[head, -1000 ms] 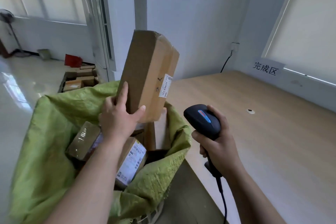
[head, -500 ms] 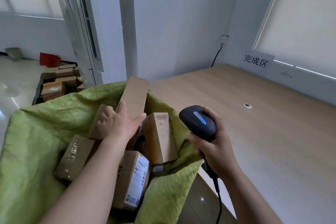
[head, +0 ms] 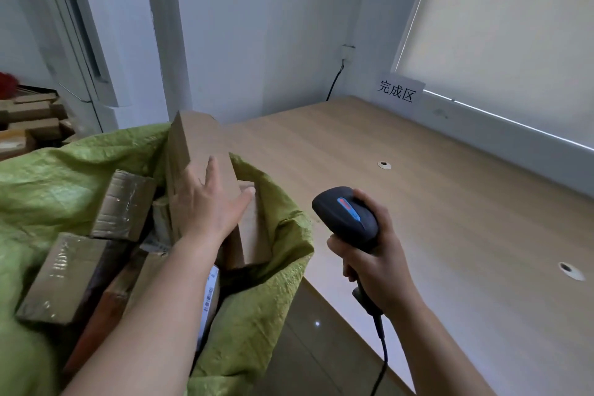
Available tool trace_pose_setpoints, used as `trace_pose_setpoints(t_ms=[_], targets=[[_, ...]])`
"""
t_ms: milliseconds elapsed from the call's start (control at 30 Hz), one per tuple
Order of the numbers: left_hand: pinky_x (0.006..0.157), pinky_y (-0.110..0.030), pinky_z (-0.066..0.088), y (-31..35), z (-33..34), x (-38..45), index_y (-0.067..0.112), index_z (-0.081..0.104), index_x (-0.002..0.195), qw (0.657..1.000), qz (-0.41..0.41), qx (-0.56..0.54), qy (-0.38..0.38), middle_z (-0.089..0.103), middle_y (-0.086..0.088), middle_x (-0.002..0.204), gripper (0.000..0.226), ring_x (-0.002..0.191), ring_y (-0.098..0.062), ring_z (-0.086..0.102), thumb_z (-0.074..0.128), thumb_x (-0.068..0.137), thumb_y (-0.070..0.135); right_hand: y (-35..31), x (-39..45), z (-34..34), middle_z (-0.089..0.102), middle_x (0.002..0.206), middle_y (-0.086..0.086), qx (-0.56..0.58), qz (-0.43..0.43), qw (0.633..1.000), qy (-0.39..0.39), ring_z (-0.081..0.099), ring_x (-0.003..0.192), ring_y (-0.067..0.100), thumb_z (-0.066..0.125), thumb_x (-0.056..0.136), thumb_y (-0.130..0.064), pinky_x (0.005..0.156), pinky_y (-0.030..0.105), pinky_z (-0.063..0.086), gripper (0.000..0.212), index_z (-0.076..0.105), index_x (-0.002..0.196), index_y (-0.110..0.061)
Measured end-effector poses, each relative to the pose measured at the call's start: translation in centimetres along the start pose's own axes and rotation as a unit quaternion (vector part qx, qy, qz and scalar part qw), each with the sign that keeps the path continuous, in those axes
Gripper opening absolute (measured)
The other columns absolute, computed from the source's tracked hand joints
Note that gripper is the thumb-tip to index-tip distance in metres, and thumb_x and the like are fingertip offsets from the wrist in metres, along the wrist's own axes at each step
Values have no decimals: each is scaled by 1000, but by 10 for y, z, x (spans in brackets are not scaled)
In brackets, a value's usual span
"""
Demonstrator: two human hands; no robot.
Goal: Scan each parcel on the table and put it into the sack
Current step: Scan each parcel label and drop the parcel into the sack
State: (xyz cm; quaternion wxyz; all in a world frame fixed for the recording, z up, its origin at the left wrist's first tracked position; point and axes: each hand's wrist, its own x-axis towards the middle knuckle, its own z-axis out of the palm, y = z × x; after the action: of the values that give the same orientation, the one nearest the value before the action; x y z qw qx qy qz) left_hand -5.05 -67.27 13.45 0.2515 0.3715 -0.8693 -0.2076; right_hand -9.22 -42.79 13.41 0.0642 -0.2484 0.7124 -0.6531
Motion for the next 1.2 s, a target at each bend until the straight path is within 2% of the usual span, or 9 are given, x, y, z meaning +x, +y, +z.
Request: trace_pose_setpoints(t_ms=[200,300,400,567,800,967,1100,1200], targets=[[111,-45,21,33,2,-47,18,31,147,997,69,-17,31,24,-16,152,82,139,-32,22,62,81,56,-7,-29,-36,61,102,1,7,-14,1000,3,52,53,20,72,80,4,49,28,47,73,51,122,-53],[110,-45,23,57,9,-79,19,31,148,992,122,-17,8,25,-13,152,82,137,-30,24,60,82,58,-12,-49,-61,60,105,0,9,-15,1000,15,52,54,19,72,79,-1,50,28,47,71,50,122,-52],[112,-45,22,88,18,-113,24,22,150,985,166,-4,-36,19,-9,155,82,140,-29,19,54,84,60,-16,-71,-91,59,107,2,14,-15,999,34,52,54,18,71,74,-9,49,27,47,68,50,121,-53],[113,-38,16,141,38,-175,25,21,151,973,218,-12,-73,21,-5,156,83,141,-25,18,57,84,57,-20,-114,-149,61,102,-2,12,-5,998,68,53,55,19,69,70,-15,50,26,46,67,50,120,-55],[110,-39,21,209,64,-259,28,20,151,954,276,-34,-113,20,-1,156,81,140,-23,19,57,85,55,-17,-180,-234,61,105,0,1,1,992,129,54,59,18,71,78,-5,52,25,46,68,50,121,-53],[110,-38,22,260,90,-322,28,21,151,931,326,-52,-153,20,0,156,80,139,-23,21,58,85,54,-13,-230,-294,60,108,-9,-9,7,982,187,53,58,15,71,72,-15,51,25,46,66,49,123,-51],[110,-36,21,300,109,-373,29,21,150,908,368,-69,-186,20,2,156,79,138,-22,21,58,85,53,-9,-270,-341,60,109,-11,-21,12,971,236,53,59,15,73,80,-1,51,26,46,70,49,121,-53],[110,-36,20,326,120,-406,30,22,150,887,403,-82,-209,21,3,155,78,138,-21,22,60,85,52,-7,-298,-369,60,111,-12,-28,20,960,279,53,60,18,73,82,0,51,26,46,70,49,121,-53]])
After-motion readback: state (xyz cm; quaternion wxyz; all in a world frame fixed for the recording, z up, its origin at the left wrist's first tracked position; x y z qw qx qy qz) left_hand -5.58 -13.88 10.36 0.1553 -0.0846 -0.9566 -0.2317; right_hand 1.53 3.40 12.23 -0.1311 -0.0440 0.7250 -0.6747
